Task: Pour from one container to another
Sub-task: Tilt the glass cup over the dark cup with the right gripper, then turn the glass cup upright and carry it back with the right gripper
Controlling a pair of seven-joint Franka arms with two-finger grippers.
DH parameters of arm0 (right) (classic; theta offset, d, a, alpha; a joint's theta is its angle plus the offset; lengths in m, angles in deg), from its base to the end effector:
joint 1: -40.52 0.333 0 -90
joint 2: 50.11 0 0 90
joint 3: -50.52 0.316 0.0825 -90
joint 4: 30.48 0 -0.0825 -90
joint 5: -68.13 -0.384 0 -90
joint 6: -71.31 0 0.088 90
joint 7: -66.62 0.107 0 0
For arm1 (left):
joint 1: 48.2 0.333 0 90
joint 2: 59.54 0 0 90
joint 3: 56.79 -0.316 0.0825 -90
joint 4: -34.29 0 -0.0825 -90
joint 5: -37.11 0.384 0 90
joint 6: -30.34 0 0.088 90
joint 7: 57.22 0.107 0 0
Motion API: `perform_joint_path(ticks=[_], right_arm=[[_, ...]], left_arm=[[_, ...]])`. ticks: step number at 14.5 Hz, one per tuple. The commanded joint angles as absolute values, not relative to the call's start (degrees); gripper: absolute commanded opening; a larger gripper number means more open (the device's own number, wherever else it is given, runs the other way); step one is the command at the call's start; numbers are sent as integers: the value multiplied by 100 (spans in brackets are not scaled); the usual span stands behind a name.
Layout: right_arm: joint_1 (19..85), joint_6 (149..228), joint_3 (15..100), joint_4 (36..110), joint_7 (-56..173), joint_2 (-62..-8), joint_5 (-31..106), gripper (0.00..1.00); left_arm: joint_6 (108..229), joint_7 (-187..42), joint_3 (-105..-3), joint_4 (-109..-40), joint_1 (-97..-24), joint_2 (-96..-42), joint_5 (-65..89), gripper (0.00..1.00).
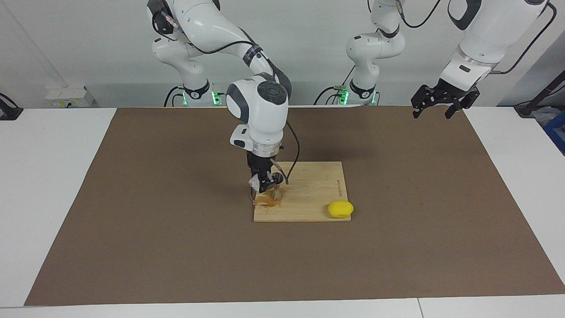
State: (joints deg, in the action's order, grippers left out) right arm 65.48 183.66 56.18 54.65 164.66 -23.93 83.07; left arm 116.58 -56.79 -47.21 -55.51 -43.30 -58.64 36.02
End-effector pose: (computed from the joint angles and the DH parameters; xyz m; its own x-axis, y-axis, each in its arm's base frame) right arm 0.6091 0.3286 0.4147 0.4500 -0.8716 0.1944 -0.8842 -0.4654 -0.0399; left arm 0.5408 -0.0472 0.6290 0.9948 -0.0901 -0.0465 -0.0894 -0.9959 0.0168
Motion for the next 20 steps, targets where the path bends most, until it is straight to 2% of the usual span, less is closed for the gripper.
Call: perform_joint_path(ticks=[1, 14, 20], right_arm=[[6504, 18223, 5667, 5363, 16383, -2427, 8133, 0], [5890, 18328, 5667, 5406, 16173, -2541, 6463, 0], [4959, 18810, 5667, 6328, 15164, -2831, 5251, 0]], left_arm=[[11717, -5643, -4686, -5642, -4257, -5778, 3614, 100], [11717, -5643, -4686, -5642, -4257, -5778, 3614, 100], [11717, -5643, -4686, -5642, -4257, -5778, 3614, 100]])
